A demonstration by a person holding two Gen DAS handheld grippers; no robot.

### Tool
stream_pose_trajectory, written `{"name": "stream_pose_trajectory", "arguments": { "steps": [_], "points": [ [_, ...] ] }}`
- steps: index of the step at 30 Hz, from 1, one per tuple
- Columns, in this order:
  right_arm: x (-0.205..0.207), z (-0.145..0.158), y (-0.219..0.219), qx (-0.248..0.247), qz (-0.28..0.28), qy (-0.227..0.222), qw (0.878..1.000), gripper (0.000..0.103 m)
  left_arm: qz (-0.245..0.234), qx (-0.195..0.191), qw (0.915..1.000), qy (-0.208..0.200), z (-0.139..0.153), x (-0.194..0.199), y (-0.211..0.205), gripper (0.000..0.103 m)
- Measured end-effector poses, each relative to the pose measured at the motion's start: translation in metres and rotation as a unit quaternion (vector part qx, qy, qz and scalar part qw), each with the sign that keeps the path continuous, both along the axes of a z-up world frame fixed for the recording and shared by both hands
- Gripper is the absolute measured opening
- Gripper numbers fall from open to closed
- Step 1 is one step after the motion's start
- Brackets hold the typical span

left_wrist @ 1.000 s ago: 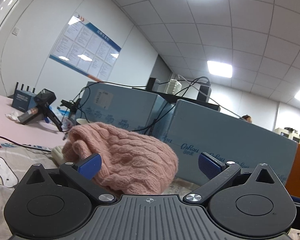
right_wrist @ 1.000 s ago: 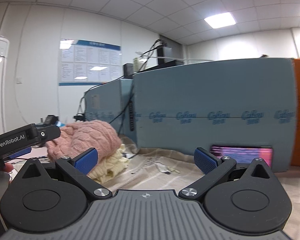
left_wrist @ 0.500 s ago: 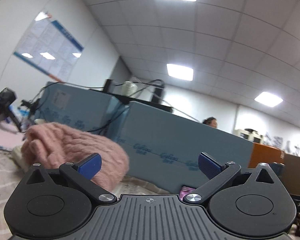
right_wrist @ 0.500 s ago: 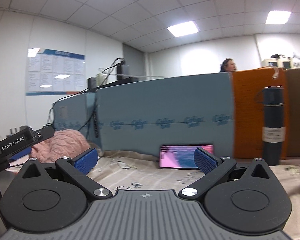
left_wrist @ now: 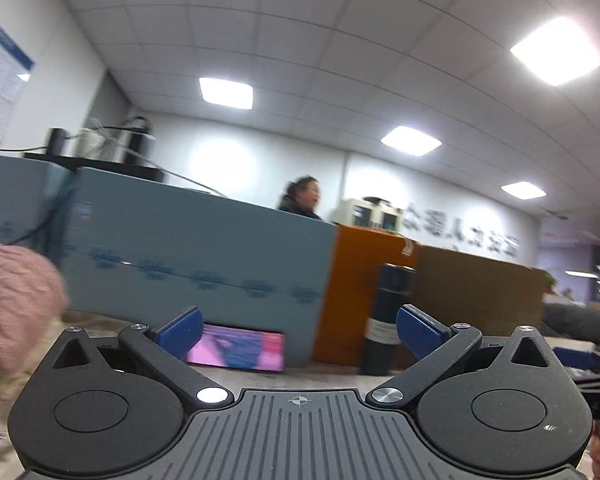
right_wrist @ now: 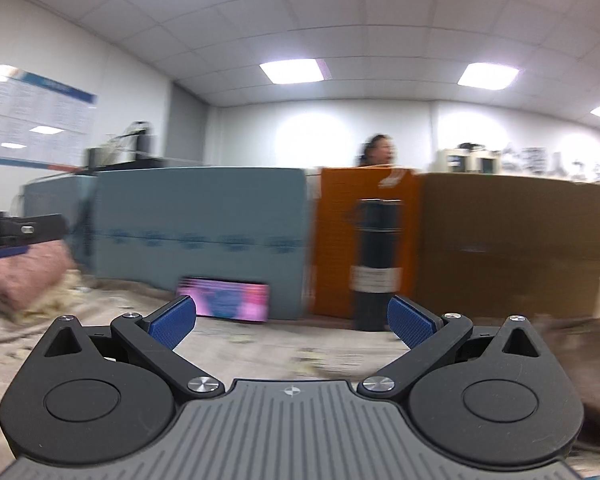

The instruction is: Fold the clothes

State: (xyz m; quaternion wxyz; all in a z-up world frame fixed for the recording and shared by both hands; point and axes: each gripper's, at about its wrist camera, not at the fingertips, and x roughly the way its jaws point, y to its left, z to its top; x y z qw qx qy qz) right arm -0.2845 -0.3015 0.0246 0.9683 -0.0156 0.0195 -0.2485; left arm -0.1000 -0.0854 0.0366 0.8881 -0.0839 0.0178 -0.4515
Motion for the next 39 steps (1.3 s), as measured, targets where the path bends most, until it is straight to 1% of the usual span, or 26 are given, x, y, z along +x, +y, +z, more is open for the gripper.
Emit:
{"name": "stream_pose_trajectory", "arguments": {
  "steps": [2,5,7,9,11,12,15,17,18,21,23,25,26,28,30,31,34,37,39],
  "points": [
    [-0.017,0.000,-0.018,0.000,-0.030,0.002,1.000,0.103,-0.036,0.012,0.9993,0.004,0.002,-0.006,-0.019,0.103],
    [-0.038,-0.003,-0.045,0.001,-0.073,0.012,0.997,0.103,-0.087,0.031,0.9955,0.021,0.003,-0.011,-0.048,0.103],
    [-0.047,-0.007,-0.062,-0.003,-0.094,0.036,0.995,0.103,-0.117,0.040,0.9912,0.047,0.003,-0.009,-0.068,0.103],
    [-0.052,-0.013,-0.078,-0.008,-0.112,0.066,0.992,0.103,-0.150,0.045,0.9835,0.091,0.000,-0.003,-0.087,0.103],
    [-0.054,-0.019,-0.091,-0.010,-0.122,0.095,0.988,0.103,-0.178,0.045,0.9714,0.150,-0.005,0.009,-0.105,0.103],
    [-0.053,-0.023,-0.097,-0.010,-0.125,0.111,0.986,0.103,-0.189,0.044,0.9640,0.182,-0.008,0.014,-0.113,0.103],
    [-0.049,-0.034,-0.114,-0.014,-0.145,0.145,0.979,0.103,-0.210,0.038,0.9362,0.279,-0.025,0.029,-0.135,0.103],
    [-0.042,-0.040,-0.126,-0.009,-0.152,0.159,0.976,0.103,-0.220,0.033,0.9186,0.327,-0.036,0.037,-0.151,0.103],
    [-0.039,-0.041,-0.132,-0.004,-0.154,0.165,0.974,0.103,-0.221,0.031,0.9127,0.342,-0.040,0.039,-0.156,0.103],
    [-0.027,-0.044,-0.141,-0.012,-0.153,0.189,0.970,0.103,-0.227,0.025,0.8998,0.372,-0.049,0.048,-0.176,0.103],
    [-0.019,-0.046,-0.145,-0.024,-0.151,0.210,0.966,0.103,-0.229,0.018,0.8944,0.384,-0.051,0.053,-0.187,0.103],
    [-0.013,-0.047,-0.150,-0.025,-0.143,0.226,0.963,0.103,-0.226,0.013,0.8911,0.393,-0.053,0.057,-0.195,0.103],
    [-0.010,-0.048,-0.153,-0.024,-0.141,0.232,0.962,0.103,-0.226,0.013,0.8880,0.400,-0.054,0.059,-0.199,0.103],
    [-0.002,-0.051,-0.159,-0.022,-0.147,0.245,0.958,0.103,-0.232,0.013,0.8786,0.417,-0.059,0.064,-0.208,0.103],
    [0.005,-0.054,-0.165,-0.021,-0.150,0.258,0.954,0.103,-0.239,0.021,0.8681,0.434,-0.065,0.068,-0.218,0.103],
    [0.006,-0.054,-0.167,-0.019,-0.150,0.263,0.953,0.103,-0.241,0.025,0.8643,0.441,-0.068,0.069,-0.223,0.103],
    [0.008,-0.055,-0.173,-0.012,-0.151,0.265,0.952,0.103,-0.241,0.042,0.8571,0.453,-0.075,0.067,-0.237,0.103],
    [0.004,-0.053,-0.174,-0.009,-0.151,0.257,0.955,0.103,-0.258,0.050,0.8444,0.467,-0.082,0.062,-0.248,0.103],
    [-0.003,-0.049,-0.173,0.000,-0.142,0.239,0.961,0.103,-0.272,0.052,0.8349,0.476,-0.085,0.060,-0.255,0.103]
  ]
}}
